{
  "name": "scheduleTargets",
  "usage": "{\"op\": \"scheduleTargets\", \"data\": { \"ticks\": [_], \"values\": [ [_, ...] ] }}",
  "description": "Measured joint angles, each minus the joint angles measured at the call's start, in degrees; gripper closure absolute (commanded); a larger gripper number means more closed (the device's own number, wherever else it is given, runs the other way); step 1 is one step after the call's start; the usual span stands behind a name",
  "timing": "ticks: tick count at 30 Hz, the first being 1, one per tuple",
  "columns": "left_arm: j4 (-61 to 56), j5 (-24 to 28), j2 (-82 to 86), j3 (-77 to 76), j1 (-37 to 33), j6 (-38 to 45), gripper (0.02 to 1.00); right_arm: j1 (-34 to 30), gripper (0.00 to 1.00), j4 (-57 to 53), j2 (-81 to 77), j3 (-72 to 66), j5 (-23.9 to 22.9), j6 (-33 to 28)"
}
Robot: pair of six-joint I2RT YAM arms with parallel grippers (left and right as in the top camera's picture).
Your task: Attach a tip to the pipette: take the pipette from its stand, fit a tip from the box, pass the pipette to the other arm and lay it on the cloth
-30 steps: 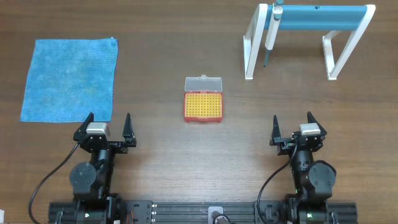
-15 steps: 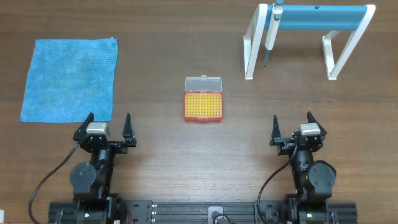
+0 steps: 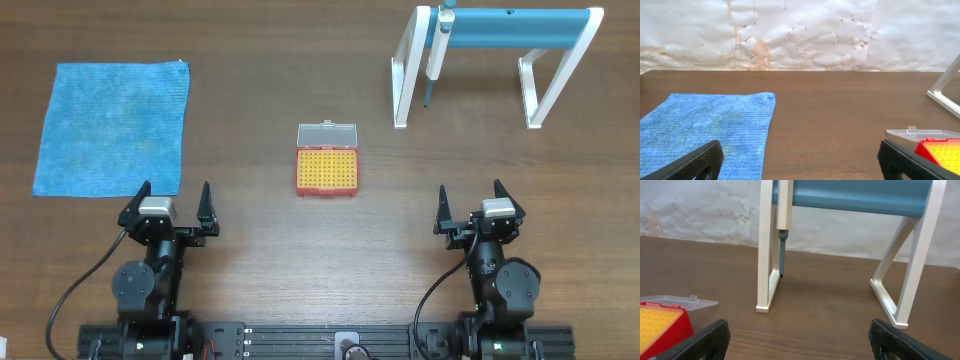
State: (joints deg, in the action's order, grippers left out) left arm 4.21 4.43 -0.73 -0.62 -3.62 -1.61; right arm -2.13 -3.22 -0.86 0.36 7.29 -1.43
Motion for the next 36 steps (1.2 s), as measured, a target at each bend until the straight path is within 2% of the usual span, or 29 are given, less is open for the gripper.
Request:
{"op": "scheduleTargets", "data": {
  "ticks": [3,8,19,23,29,36],
  "values": [
    [0.0,0.0,0.0,0.0,0.0,0.0,0.02,0.0,0.102,1.25,-2.97,0.0,0.35,-0.02],
    [0.02,-0.09,0.04,0.02,0.0,0.0,0.02,0.0,0.102,10.47,-15.74,1.25,0.44,-0.22],
    [-0.02,-0.17,0.11,0.04,0.0,0.0,0.02,1.62,0.104,48.83,-60.19,13.35,0.57,-0.42],
    [-0.02,-0.2,0.11,0.04,0.0,0.0,0.023,2.69,0.104,57.33,-72.26,17.31,0.44,-0.2],
    [-0.02,-0.2,0.11,0.04,0.0,0.0,0.023,2.75,0.104,62.9,-81.7,22.49,-3.87,2.45],
    [-0.02,-0.2,0.11,0.04,0.0,0.02,0.02,3.82,0.104,63.36,-86.51,28.44,-5.62,2.89]
  ]
}}
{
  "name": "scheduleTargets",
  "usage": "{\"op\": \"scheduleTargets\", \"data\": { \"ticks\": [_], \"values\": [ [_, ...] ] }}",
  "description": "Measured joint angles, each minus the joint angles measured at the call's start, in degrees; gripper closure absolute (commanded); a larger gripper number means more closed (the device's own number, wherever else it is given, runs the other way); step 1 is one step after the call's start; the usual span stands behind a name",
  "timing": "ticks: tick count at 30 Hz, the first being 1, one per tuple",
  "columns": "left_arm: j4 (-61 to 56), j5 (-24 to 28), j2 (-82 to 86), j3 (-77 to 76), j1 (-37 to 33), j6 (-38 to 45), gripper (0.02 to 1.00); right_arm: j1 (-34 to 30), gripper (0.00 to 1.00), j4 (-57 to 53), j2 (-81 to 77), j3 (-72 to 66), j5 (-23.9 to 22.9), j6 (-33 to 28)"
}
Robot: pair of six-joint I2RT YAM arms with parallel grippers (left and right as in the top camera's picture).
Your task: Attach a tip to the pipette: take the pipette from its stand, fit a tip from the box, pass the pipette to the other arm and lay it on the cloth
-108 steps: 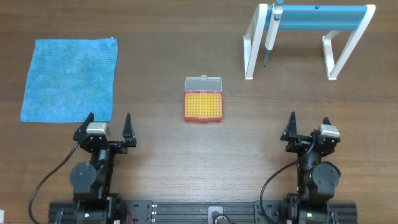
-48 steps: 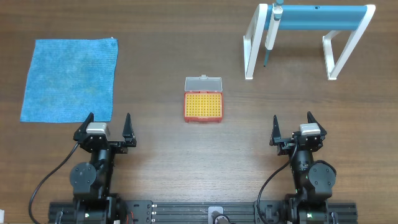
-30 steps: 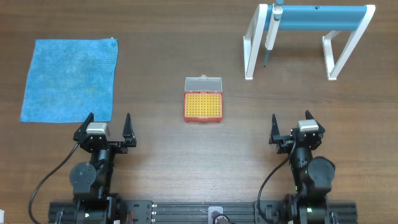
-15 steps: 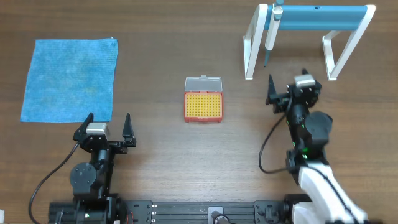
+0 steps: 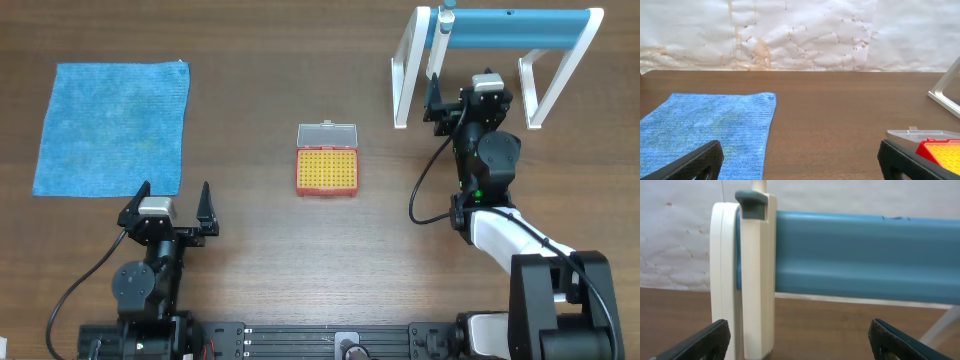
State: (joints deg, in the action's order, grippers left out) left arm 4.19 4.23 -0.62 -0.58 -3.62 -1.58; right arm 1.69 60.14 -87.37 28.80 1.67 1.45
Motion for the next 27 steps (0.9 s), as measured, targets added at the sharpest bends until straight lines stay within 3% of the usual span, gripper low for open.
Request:
{"op": "scheduleTargets", "data": {
  "ticks": [27],
  "values": [
    [0.0,0.0,0.0,0.0,0.0,-0.02,0.02,1.44,0.104,0.52,-9.38,6.84,-1.05,0.87]
  ]
}}
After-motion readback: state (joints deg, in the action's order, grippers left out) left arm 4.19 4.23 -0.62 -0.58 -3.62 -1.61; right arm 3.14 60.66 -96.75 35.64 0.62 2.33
